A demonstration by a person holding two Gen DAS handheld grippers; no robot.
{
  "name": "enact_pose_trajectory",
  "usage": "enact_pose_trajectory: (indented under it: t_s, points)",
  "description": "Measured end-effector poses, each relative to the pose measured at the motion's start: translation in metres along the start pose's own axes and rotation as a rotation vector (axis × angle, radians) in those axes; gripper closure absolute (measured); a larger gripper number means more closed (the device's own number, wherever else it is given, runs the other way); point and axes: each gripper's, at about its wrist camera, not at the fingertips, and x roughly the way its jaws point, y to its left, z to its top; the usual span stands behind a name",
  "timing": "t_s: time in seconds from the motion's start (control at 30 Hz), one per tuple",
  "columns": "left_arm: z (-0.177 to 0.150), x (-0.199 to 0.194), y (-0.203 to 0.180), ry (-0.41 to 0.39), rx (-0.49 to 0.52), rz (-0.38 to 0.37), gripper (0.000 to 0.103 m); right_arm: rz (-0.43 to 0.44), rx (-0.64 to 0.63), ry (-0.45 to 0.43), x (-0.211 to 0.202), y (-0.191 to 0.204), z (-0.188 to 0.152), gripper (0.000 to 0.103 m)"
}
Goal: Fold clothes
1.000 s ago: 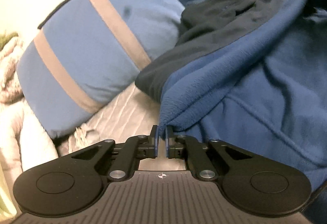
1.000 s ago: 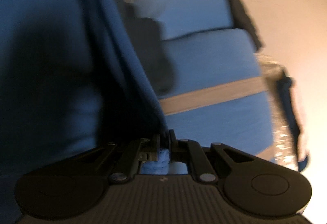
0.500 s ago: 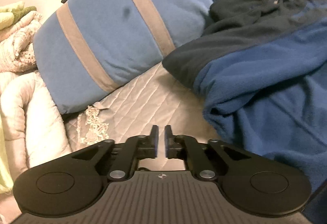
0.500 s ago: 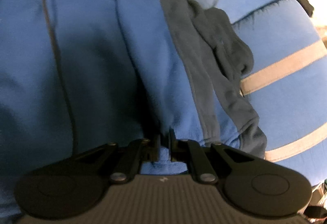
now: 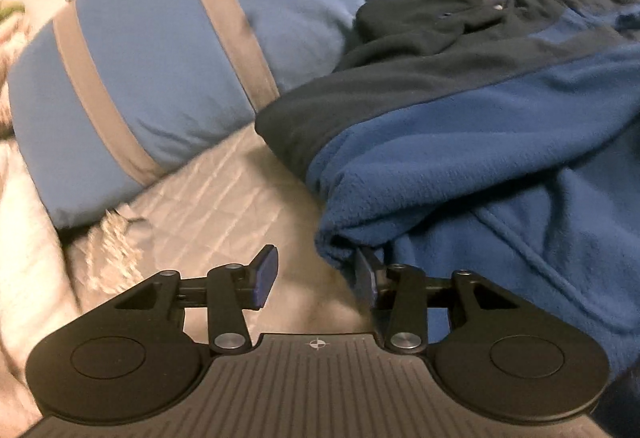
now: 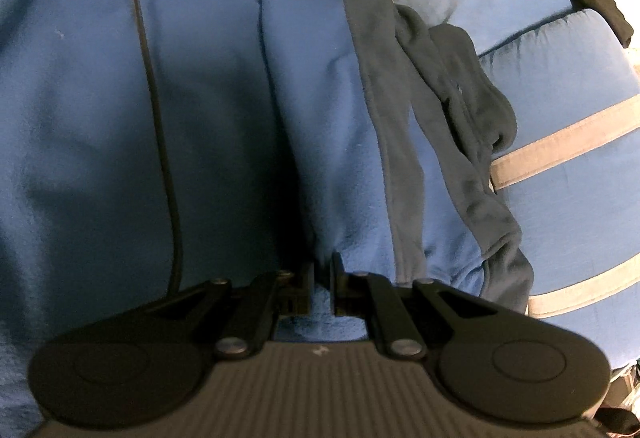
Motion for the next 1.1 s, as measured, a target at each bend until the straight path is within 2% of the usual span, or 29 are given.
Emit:
enact_pose_trajectory:
  t_s: [0.13,0.17,0.23,0.3,0.47,0.6,0.63,0.7,0.73,0.77,0.83,0.93,1.0,1.1]
  points:
    - [0.002,0.008,0.011,0.008,-0.105,-0.036,0.062,-0.027,-0.011,0.003,0.000,0.002,-0.002,0.097]
    - [0.003,0.008,0.014,0.011,-0.129,-0.032,0.069,-0.039,-0.020,0.007,0.000,0.003,-0.003,0.097]
    - [0.004,0.008,0.019,0.031,-0.162,0.036,0.071,-0.060,-0.040,0.017,0.000,0.004,-0.005,0.097]
    - [0.003,0.007,0.024,0.036,-0.190,0.044,0.071,-0.050,-0.034,0.018,-0.001,0.004,-0.006,0.098]
    - [0.002,0.006,0.008,0.053,-0.080,0.129,0.071,0.058,0.037,0.011,-0.002,0.002,-0.005,0.098]
    - [0.002,0.007,0.006,0.060,-0.072,0.135,0.071,0.153,0.089,0.011,0.000,-0.003,-0.006,0.096]
    - [0.002,0.007,0.007,0.061,-0.074,0.132,0.070,0.185,0.109,0.003,0.000,-0.005,-0.008,0.093]
    - [0.000,0.006,0.009,0.055,-0.078,0.123,0.069,0.234,0.167,-0.030,-0.006,-0.011,-0.013,0.071]
    - [0.000,0.005,0.010,0.051,-0.081,0.118,0.069,0.242,0.200,-0.047,-0.011,-0.017,-0.017,0.051]
    - [-0.001,0.004,0.010,0.052,-0.079,0.126,0.069,0.250,0.233,-0.065,-0.016,-0.023,-0.021,0.037]
    - [-0.003,0.003,0.011,0.060,-0.074,0.165,0.069,0.265,0.300,-0.099,-0.026,-0.035,-0.030,0.024]
    - [-0.005,-0.002,0.015,0.041,-0.096,0.148,0.069,0.281,0.414,-0.143,-0.037,-0.054,-0.044,0.023]
    - [-0.005,-0.006,0.016,0.040,-0.110,0.156,0.069,0.277,0.562,-0.140,-0.032,-0.072,-0.059,0.023]
    - [-0.005,-0.017,0.015,0.025,-0.107,0.164,0.068,0.341,0.816,-0.149,-0.014,-0.094,-0.083,0.026]
